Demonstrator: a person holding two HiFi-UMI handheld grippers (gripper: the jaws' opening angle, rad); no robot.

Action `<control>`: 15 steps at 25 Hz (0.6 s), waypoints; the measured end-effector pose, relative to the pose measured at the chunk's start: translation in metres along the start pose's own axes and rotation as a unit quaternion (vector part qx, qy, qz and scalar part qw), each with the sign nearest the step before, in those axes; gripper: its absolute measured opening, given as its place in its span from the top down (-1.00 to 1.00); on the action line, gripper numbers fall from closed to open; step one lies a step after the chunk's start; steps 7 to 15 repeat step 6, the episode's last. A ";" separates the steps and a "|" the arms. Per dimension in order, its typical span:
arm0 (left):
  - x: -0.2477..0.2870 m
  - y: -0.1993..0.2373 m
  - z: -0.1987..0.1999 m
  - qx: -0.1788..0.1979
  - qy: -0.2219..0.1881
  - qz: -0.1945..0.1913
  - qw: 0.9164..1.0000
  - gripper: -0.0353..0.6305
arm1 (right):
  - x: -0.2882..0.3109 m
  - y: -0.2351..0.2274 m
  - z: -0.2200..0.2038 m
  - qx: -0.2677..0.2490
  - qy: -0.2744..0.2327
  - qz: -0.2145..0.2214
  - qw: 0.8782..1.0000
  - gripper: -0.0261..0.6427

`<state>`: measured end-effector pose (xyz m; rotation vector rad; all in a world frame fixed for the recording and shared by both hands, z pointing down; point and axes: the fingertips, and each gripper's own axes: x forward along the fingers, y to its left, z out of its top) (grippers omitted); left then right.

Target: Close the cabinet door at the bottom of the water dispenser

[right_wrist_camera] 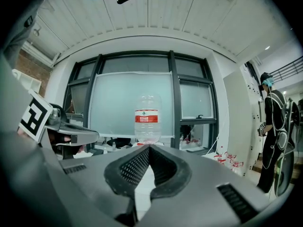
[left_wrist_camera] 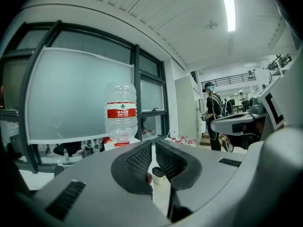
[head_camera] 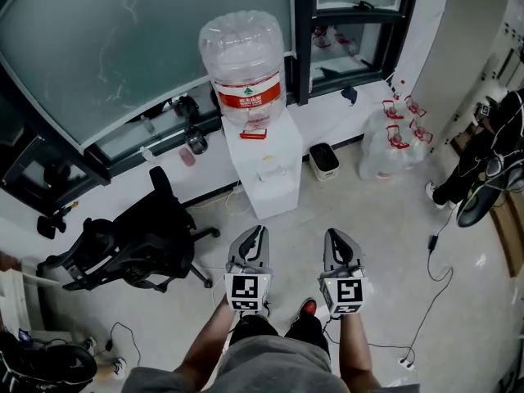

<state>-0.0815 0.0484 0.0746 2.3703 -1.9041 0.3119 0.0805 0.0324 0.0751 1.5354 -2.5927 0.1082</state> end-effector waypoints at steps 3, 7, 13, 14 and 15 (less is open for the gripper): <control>0.000 0.002 0.000 0.000 0.001 0.000 1.000 0.76 | 0.002 0.002 0.001 0.001 -0.001 0.001 1.000 0.87; 0.001 0.003 -0.001 0.000 0.002 0.000 1.000 0.76 | 0.004 0.003 0.001 0.001 -0.001 0.003 1.000 0.87; 0.001 0.003 -0.001 0.000 0.002 0.000 1.000 0.76 | 0.004 0.003 0.001 0.001 -0.001 0.003 1.000 0.87; 0.001 0.003 -0.001 0.000 0.002 0.000 1.000 0.76 | 0.004 0.003 0.001 0.001 -0.001 0.003 1.000 0.87; 0.001 0.003 -0.001 0.000 0.002 0.000 1.000 0.76 | 0.004 0.003 0.001 0.001 -0.001 0.003 1.000 0.87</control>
